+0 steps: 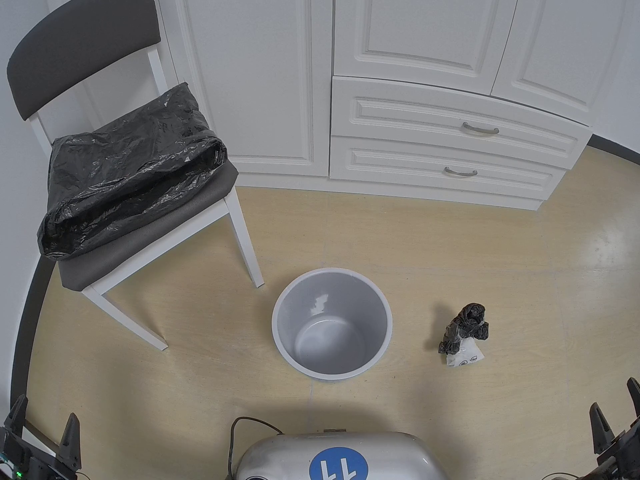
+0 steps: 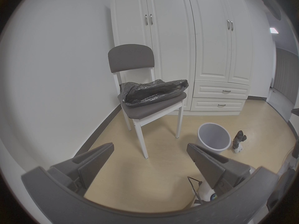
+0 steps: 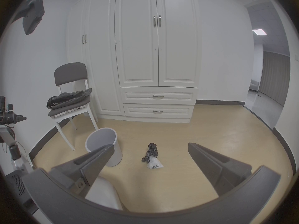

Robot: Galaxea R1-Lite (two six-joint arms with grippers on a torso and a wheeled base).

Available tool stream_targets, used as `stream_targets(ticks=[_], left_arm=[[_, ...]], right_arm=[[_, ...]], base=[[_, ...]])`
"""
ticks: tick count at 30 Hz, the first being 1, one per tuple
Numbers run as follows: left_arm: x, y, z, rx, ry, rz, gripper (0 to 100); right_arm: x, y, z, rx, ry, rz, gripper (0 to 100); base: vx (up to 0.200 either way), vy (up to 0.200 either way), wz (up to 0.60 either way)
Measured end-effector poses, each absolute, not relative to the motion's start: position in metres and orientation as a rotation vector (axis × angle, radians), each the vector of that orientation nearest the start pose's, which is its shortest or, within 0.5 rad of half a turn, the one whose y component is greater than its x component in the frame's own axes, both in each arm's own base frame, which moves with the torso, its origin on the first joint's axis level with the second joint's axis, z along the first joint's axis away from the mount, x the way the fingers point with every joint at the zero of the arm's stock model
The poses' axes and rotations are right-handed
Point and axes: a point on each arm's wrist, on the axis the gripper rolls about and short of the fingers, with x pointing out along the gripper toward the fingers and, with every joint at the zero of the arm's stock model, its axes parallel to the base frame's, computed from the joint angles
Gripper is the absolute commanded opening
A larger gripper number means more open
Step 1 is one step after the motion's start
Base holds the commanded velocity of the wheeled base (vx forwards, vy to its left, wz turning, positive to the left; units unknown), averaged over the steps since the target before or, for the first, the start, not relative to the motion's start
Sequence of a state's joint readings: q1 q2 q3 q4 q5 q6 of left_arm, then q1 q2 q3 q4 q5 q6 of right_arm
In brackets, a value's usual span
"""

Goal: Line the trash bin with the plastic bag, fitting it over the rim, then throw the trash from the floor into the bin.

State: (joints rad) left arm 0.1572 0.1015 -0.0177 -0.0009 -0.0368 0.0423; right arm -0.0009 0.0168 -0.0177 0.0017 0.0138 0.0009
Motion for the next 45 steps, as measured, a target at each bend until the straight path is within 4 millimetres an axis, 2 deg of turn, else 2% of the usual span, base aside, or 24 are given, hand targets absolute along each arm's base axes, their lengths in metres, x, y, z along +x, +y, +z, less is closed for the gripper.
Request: stream_targets(ticks=[6, 11, 16, 18, 22, 27, 30, 34, 42, 45], left_arm=[[-0.016, -0.003, 0.083, 0.033, 0.085, 0.119, 100], [-0.015, -0.003, 0.088, 0.024, 0.029, 0.118, 100], [-0.022, -0.005, 0.128, 0.016, -0.211, 0.075, 100], [-0.026, -0.005, 0.14, 0.02, -0.255, 0.06, 100], [-0.028, -0.005, 0.154, 0.024, -0.234, 0.04, 100], [-0.025, -0.005, 0.177, 0.051, -0.167, 0.047, 100], [-0.016, -0.003, 0.192, 0.086, -0.111, 0.08, 100], [0.007, 0.001, 0.212, 0.146, -0.011, 0.155, 100], [0.058, 0.011, 0.241, 0.211, 0.151, 0.263, 100], [0.078, 0.014, 0.246, 0.218, 0.189, 0.278, 100]], right_arm=[[-0.023, 0.001, 0.083, -0.016, -0.019, 0.026, 100], [-0.028, 0.002, 0.106, 0.012, -0.183, 0.094, 100], [-0.033, 0.003, 0.119, 0.033, -0.227, 0.118, 100], [-0.035, 0.003, 0.123, 0.038, -0.231, 0.122, 100], [-0.039, 0.003, 0.135, 0.041, -0.239, 0.123, 100], [-0.034, 0.004, 0.166, 0.044, -0.209, 0.113, 100], [-0.025, 0.003, 0.187, 0.046, -0.178, 0.104, 100], [-0.008, 0.003, 0.212, 0.046, -0.13, 0.091, 100], [0.028, 0.001, 0.241, 0.03, -0.056, 0.054, 100], [0.044, 0.0, 0.253, 0.027, -0.087, 0.034, 100]], base=[[0.0, 0.0, 0.0], [0.0, 0.0, 0.0], [0.0, 0.0, 0.0], [0.0, 0.0, 0.0], [0.0, 0.0, 0.0], [0.0, 0.0, 0.0], [0.0, 0.0, 0.0], [0.0, 0.0, 0.0], [0.0, 0.0, 0.0], [0.0, 0.0, 0.0]])
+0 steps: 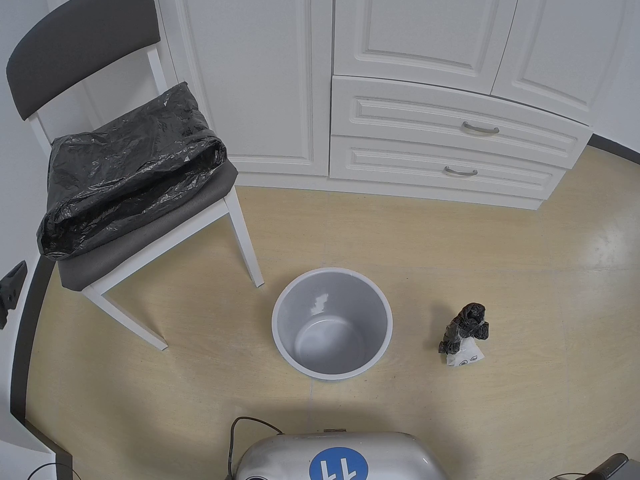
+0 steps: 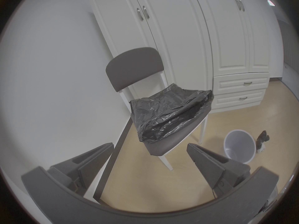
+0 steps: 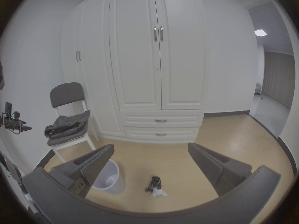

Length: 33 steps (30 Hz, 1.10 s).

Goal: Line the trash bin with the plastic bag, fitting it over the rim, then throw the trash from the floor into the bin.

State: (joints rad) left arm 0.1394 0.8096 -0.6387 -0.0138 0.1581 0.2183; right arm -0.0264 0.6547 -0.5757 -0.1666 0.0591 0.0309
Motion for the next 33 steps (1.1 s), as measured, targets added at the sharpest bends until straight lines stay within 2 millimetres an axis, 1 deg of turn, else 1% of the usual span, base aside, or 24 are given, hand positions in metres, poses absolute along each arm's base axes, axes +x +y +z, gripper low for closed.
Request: stream_targets(ticks=[2, 6, 10, 13, 15, 24, 29, 33], left_arm=[[0.092, 0.017, 0.248, 0.223, 0.213, 0.3, 100], [0.115, 0.022, 0.251, 0.233, 0.245, 0.352, 100], [0.13, 0.025, 0.25, 0.241, 0.279, 0.367, 100], [0.137, 0.027, 0.249, 0.263, 0.302, 0.367, 100], [0.141, 0.027, 0.249, 0.275, 0.309, 0.365, 100], [0.153, 0.03, 0.255, 0.288, 0.32, 0.344, 100], [0.165, 0.032, 0.251, 0.322, 0.354, 0.326, 100], [0.176, 0.039, 0.245, 0.357, 0.403, 0.34, 100]], right_arm=[[0.056, 0.0, 0.26, 0.027, -0.109, 0.012, 100], [0.077, 0.0, 0.263, 0.043, -0.097, -0.035, 100], [0.09, 0.005, 0.252, 0.09, -0.032, -0.015, 100], [0.095, 0.009, 0.237, 0.144, 0.024, 0.017, 100], [0.097, 0.012, 0.232, 0.175, 0.035, 0.04, 100], [0.108, 0.022, 0.23, 0.212, -0.012, 0.102, 100], [0.113, 0.025, 0.228, 0.214, 0.002, 0.111, 100], [0.119, 0.028, 0.225, 0.221, 0.02, 0.121, 100]], base=[[0.0, 0.0, 0.0], [0.0, 0.0, 0.0], [0.0, 0.0, 0.0], [0.0, 0.0, 0.0], [0.0, 0.0, 0.0], [0.0, 0.0, 0.0], [0.0, 0.0, 0.0], [0.0, 0.0, 0.0]])
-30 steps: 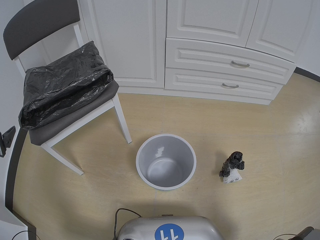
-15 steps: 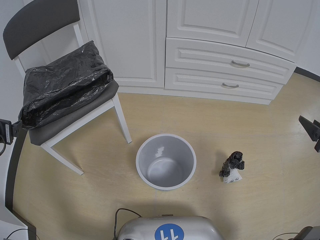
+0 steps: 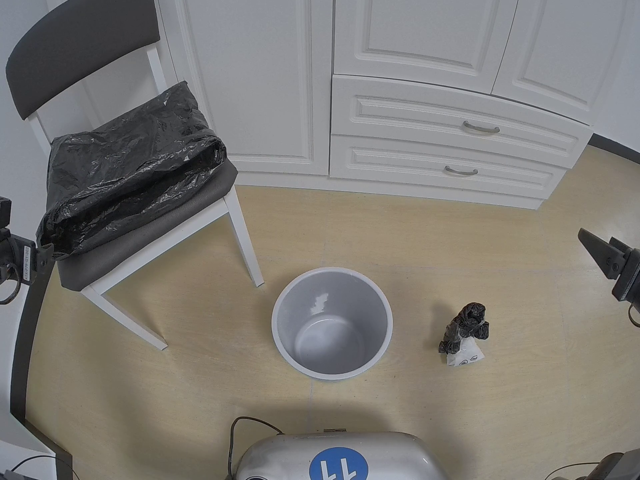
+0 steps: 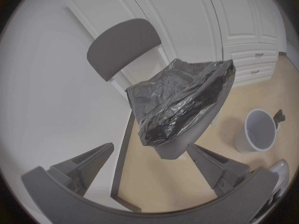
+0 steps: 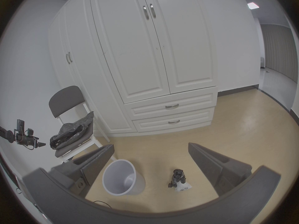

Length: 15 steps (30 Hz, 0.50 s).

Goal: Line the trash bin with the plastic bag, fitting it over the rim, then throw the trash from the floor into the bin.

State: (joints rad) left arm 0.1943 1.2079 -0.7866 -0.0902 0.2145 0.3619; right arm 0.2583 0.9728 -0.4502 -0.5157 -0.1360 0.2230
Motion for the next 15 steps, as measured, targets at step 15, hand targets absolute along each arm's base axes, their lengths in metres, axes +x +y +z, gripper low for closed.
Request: stream_targets(ticks=[15], left_arm=[[0.218, 0.099, 0.22, 0.348, 0.474, 0.413, 100]], right_arm=[[0.146, 0.039, 0.21, 0.272, 0.097, 0.135, 100]], base=[[0.0, 0.0, 0.0]])
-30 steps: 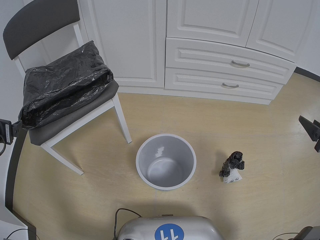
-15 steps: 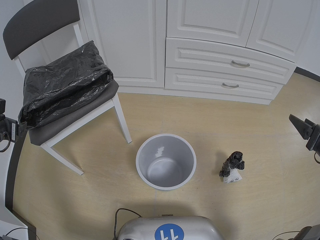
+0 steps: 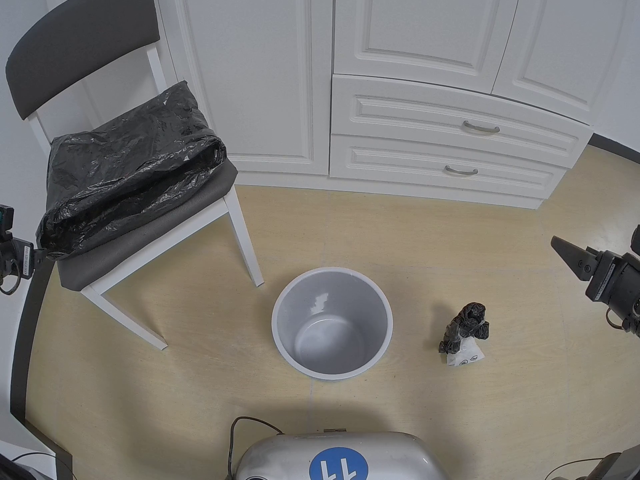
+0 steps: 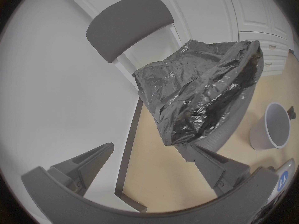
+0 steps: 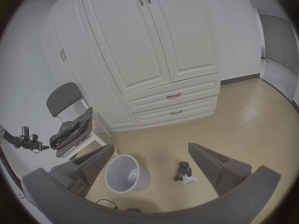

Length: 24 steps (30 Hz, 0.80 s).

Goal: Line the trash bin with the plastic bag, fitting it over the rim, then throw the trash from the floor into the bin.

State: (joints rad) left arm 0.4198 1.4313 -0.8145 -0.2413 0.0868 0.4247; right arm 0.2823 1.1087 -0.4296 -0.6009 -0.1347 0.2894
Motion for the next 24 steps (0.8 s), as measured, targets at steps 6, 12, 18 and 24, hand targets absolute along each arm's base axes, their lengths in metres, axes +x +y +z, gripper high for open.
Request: stream_targets(ticks=[6, 12, 18, 24], left_arm=[[0.241, 0.111, 0.211, 0.347, 0.457, 0.418, 100], [0.261, 0.12, 0.204, 0.321, 0.436, 0.419, 100], [0.274, 0.122, 0.197, 0.268, 0.401, 0.381, 100], [0.28, 0.123, 0.193, 0.251, 0.387, 0.355, 0]], right_arm=[[0.149, 0.04, 0.208, 0.27, 0.108, 0.134, 100], [0.149, 0.04, 0.208, 0.271, 0.107, 0.134, 100], [0.149, 0.04, 0.208, 0.271, 0.104, 0.135, 100], [0.148, 0.041, 0.209, 0.27, 0.088, 0.145, 100]], base=[[0.0, 0.0, 0.0], [0.0, 0.0, 0.0], [0.0, 0.0, 0.0], [0.0, 0.0, 0.0]])
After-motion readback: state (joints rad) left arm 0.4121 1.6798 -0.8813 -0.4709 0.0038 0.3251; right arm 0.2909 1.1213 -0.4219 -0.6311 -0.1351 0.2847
